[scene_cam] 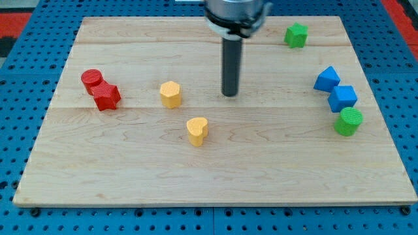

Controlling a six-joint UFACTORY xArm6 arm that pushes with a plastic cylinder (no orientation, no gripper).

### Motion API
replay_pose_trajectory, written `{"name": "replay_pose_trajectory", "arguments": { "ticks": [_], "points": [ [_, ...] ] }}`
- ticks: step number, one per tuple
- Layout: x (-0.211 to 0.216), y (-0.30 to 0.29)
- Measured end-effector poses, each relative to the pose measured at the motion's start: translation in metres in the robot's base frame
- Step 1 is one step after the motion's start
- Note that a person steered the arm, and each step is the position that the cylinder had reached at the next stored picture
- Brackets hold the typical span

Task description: Move yellow blocks close to red blocks

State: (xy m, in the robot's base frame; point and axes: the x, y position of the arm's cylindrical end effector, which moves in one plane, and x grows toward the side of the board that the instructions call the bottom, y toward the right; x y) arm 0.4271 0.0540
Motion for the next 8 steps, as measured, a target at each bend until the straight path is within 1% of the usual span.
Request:
{"name": "replay_pose_trajectory", "arguments": {
  "ticks": [1,2,3,4,5,6,7,8],
  "points": [
    [0.055,0.030],
    [0.082,0.020],
    [0.082,-0.020],
    [0.080,-0.077],
    [0.065,-0.141],
    [0.046,-0.173],
    [0.043,-0.171],
    [0.043,-0.123]
  ]
}}
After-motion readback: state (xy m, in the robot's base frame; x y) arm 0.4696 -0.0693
